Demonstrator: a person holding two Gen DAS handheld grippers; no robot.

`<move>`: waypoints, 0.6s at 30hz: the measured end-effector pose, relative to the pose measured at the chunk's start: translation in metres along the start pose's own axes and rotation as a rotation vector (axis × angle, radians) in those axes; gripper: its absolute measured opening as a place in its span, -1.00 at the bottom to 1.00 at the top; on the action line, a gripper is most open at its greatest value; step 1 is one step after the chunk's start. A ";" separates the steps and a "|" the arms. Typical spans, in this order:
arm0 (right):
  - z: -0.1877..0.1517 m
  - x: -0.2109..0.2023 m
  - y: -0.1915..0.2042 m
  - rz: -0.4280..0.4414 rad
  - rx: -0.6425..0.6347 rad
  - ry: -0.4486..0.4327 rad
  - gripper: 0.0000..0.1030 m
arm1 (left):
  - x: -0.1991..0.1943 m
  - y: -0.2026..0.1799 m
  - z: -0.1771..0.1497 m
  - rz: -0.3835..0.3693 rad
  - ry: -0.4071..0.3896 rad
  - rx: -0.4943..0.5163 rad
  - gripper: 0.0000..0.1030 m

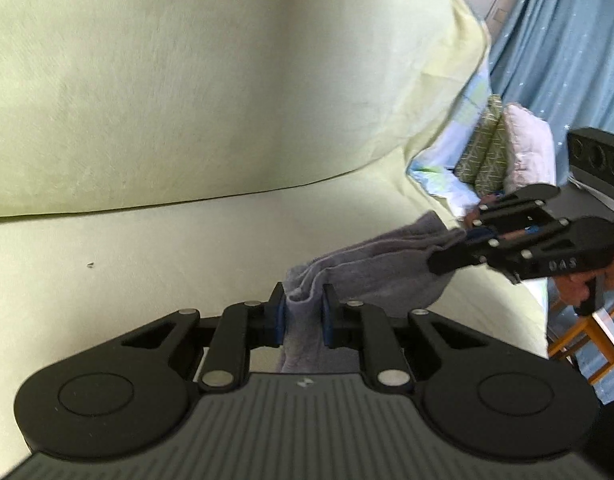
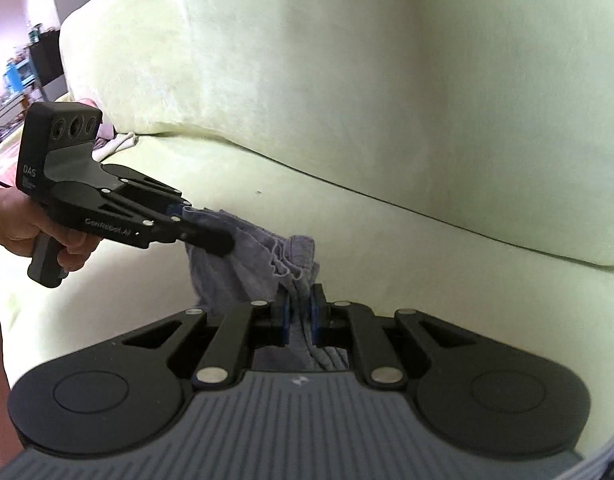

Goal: Fold clothes

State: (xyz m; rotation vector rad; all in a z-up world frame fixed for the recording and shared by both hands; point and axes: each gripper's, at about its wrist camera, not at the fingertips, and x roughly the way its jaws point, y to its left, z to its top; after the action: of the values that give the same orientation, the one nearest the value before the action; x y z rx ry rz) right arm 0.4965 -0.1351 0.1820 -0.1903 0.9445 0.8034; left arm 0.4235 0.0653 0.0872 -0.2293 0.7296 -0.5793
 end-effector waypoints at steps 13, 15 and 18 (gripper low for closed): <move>0.014 -0.091 0.145 0.098 0.465 -0.150 -0.85 | -0.142 -0.057 0.094 -0.015 0.231 0.354 -0.66; 0.013 -0.102 0.149 0.124 0.586 -0.181 -0.85 | -0.130 -0.073 0.115 -0.053 0.298 0.448 -0.66; -0.004 -0.109 0.136 0.112 0.731 -0.213 -0.85 | -0.094 -0.086 0.126 -0.121 0.358 0.538 -0.66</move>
State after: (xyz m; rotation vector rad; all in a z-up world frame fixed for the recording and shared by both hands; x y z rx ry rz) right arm 0.3643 -0.0992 0.2906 0.5766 0.9932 0.5228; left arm 0.4173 0.0483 0.2655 0.3409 0.8783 -0.9224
